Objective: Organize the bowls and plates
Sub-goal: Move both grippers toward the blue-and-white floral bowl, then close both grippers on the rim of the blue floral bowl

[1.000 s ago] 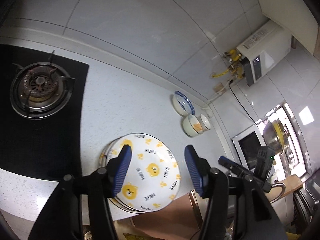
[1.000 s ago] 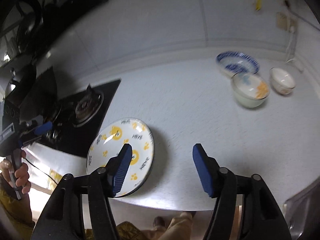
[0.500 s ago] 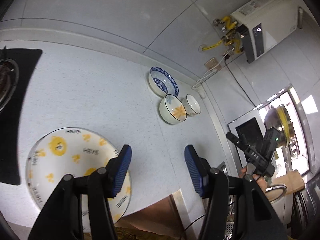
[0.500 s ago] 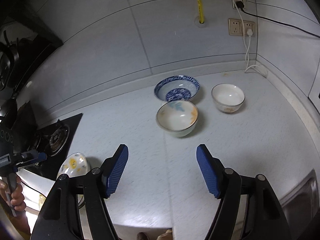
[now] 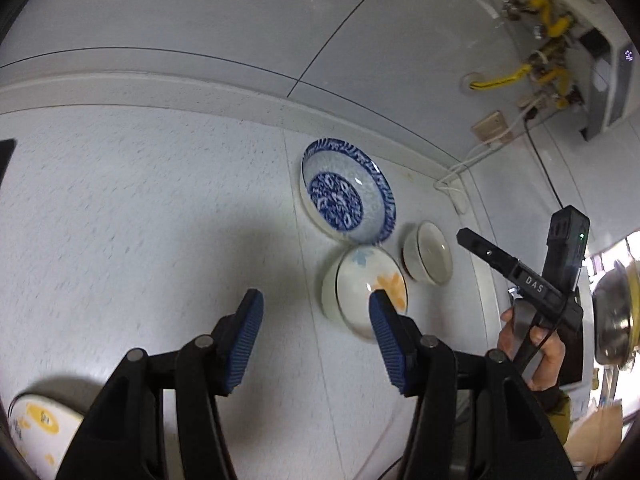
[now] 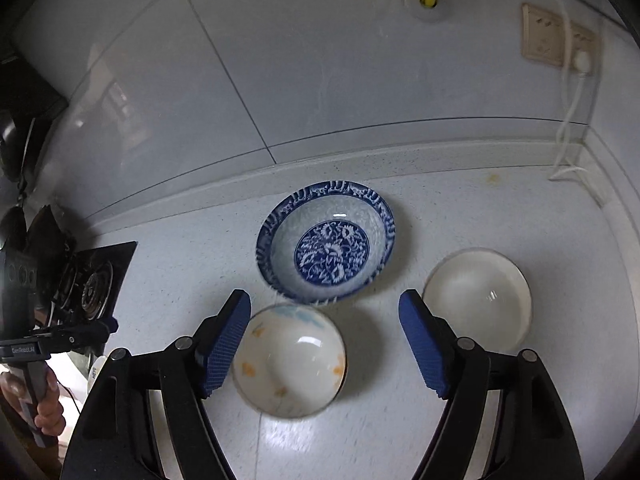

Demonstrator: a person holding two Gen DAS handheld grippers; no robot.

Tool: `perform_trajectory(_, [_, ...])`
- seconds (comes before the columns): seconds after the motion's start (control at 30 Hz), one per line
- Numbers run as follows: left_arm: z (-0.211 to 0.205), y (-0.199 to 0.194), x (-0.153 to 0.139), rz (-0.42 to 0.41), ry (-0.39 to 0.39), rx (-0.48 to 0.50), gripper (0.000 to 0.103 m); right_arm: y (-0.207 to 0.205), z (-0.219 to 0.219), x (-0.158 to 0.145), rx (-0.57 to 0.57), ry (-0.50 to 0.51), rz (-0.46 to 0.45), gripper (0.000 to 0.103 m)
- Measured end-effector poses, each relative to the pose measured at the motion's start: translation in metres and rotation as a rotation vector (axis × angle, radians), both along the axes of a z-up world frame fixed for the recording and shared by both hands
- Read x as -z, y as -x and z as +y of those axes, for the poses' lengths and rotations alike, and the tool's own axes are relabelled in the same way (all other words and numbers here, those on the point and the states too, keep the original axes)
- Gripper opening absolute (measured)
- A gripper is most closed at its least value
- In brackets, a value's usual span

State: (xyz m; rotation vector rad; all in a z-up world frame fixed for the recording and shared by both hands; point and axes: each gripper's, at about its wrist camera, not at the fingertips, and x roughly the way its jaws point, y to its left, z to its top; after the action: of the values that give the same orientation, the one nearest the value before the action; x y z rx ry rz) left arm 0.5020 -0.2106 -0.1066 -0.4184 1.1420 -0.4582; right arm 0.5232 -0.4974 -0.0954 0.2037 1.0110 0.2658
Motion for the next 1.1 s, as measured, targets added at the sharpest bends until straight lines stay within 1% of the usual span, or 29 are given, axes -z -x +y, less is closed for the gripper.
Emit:
perform_trajectory(0.13, [-0.032, -0.059, 0.025, 0.036, -0.049, -0.011, 0.054, -0.050, -0.006, 0.026, -0.015, -0.026, 0.070, 0.072])
perform_trajectory(0.27, [-0.058, -0.108, 0.056, 0.082, -0.085, -0.030, 0.054, -0.077, -0.011, 0.055, -0.012, -0.012, 0.149, 0.072])
perform_trajectory(0.37, [-0.070, -0.135, 0.077, 0.111, -0.121, -0.047, 0.054, -0.098, -0.014, 0.073, -0.007, -0.013, 0.198, 0.072])
perform_trajectory(0.47, [-0.079, -0.152, 0.096, 0.140, -0.147, -0.063, 0.054, -0.110, -0.014, 0.091, -0.004, 0.006, 0.240, 0.072])
perform_trajectory(0.57, [-0.084, -0.166, 0.114, 0.174, -0.124, -0.069, 0.053, -0.116, -0.012, 0.106, -0.004, 0.004, 0.277, 0.072])
perform_trajectory(0.6, [-0.085, -0.169, 0.118, 0.182, -0.114, -0.066, 0.052, -0.117, -0.011, 0.110, 0.006, 0.022, 0.290, 0.072])
perform_trajectory(0.67, [-0.087, -0.173, 0.129, 0.202, -0.086, -0.063, 0.046, -0.118, -0.009, 0.112, 0.005, 0.049, 0.280, 0.070])
perform_trajectory(0.7, [-0.088, -0.173, 0.133, 0.210, -0.072, -0.061, 0.039, -0.118, -0.008, 0.111, 0.002, 0.051, 0.279, 0.069])
perform_trajectory(0.73, [-0.089, -0.175, 0.137, 0.217, -0.061, -0.056, 0.032, -0.118, -0.008, 0.111, 0.002, 0.056, 0.279, 0.067])
perform_trajectory(0.77, [-0.090, -0.176, 0.141, 0.217, -0.052, -0.050, 0.027, -0.119, -0.008, 0.111, 0.002, 0.063, 0.278, 0.062])
perform_trajectory(0.8, [-0.090, -0.176, 0.143, 0.217, -0.043, -0.045, 0.019, -0.120, -0.007, 0.110, 0.000, 0.077, 0.273, 0.059])
perform_trajectory(0.83, [-0.090, -0.176, 0.146, 0.217, -0.028, -0.042, 0.016, -0.122, -0.006, 0.110, -0.007, 0.088, 0.270, 0.053])
perform_trajectory(0.87, [-0.088, -0.175, 0.148, 0.217, -0.018, -0.041, 0.015, -0.123, -0.005, 0.110, -0.011, 0.096, 0.271, 0.046])
perform_trajectory(1.07, [-0.090, -0.172, 0.153, 0.205, 0.010, -0.026, 0.011, -0.127, 0.000, 0.115, -0.037, 0.153, 0.268, 0.031])
perform_trajectory(1.1, [-0.091, -0.170, 0.153, 0.203, 0.015, -0.026, 0.011, -0.127, 0.001, 0.115, -0.041, 0.162, 0.267, 0.030])
